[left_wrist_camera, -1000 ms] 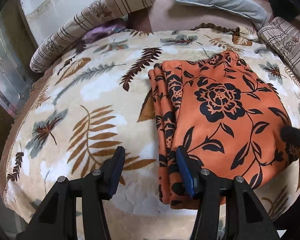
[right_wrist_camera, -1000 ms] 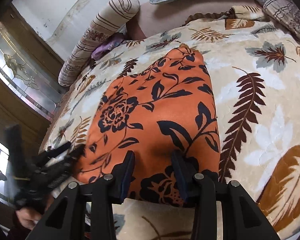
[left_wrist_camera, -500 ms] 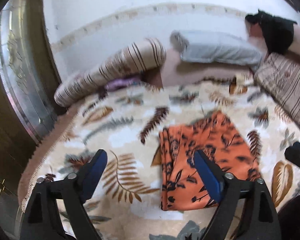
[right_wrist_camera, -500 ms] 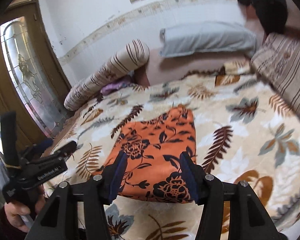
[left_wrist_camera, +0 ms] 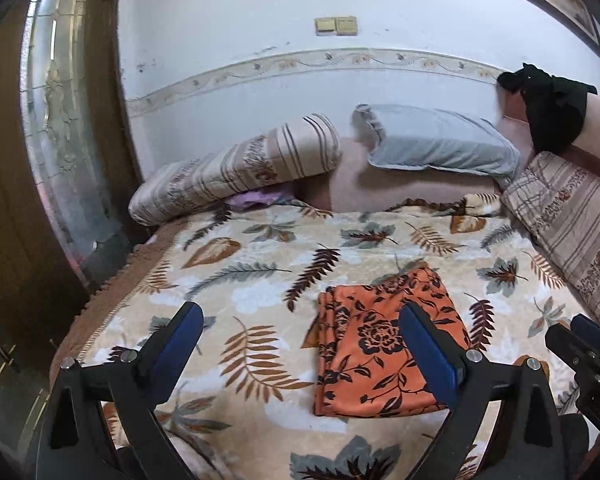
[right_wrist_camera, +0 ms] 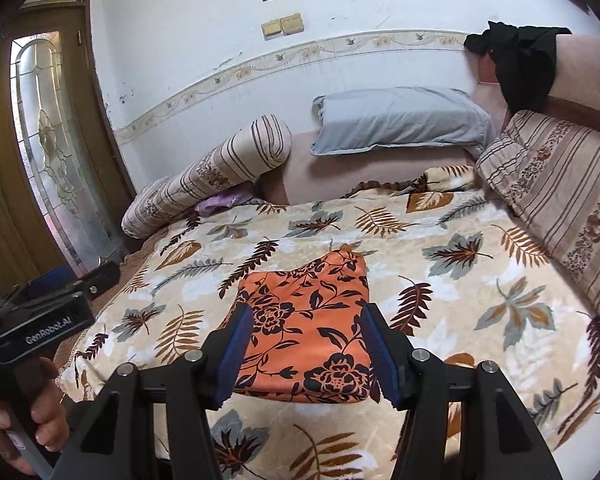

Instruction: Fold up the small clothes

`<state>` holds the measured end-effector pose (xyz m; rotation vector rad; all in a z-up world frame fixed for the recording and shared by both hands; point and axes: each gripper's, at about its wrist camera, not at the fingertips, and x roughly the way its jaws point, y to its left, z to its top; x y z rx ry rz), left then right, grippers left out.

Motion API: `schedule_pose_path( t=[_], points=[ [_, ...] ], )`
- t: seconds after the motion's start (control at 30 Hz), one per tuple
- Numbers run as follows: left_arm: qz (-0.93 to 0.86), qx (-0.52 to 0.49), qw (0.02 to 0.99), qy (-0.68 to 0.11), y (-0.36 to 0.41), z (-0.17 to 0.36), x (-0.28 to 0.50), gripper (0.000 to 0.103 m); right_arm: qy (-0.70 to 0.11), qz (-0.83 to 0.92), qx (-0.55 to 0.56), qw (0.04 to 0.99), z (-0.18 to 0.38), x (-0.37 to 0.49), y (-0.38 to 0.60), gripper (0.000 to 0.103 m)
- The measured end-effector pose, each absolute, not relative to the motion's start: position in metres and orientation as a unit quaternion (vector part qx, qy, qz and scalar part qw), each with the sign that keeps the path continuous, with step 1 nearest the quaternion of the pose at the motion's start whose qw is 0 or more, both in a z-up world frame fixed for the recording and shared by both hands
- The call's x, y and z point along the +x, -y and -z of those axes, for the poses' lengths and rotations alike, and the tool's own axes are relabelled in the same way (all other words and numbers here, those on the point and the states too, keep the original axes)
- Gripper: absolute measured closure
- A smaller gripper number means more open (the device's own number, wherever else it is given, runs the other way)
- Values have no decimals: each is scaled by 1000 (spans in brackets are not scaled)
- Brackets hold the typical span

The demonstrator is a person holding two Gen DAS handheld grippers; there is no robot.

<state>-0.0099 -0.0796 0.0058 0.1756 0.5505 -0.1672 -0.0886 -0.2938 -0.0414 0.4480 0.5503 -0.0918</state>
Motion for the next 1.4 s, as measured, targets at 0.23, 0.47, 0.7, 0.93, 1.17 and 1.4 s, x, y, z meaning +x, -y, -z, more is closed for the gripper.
schedule_pose_path(
  t=[0.23, 0.47, 0.7, 0.93, 1.17, 1.4],
  points=[
    [76, 75, 961, -253, 67, -23, -27, 5, -259, 39, 214, 941, 29, -96, 285, 43],
    [65, 60, 964, -252, 53, -33, -34, 5, -251, 35, 210, 944, 19, -99, 276, 41],
    [56, 60, 966, -244, 46, -35, -37, 5, -253, 39, 213, 943, 16, -100, 271, 41],
    [62, 67, 966, -242, 45, -36, -37, 5, -260, 36, 207, 942, 18, -96, 264, 41],
    [67, 68, 963, -251, 47, -32, -33, 5, -266, 43, 206, 941, 22, -92, 265, 41],
    [69, 67, 961, -258, 46, -27, -29, 5, -267, 54, 201, 941, 26, -90, 266, 41]
  ],
)
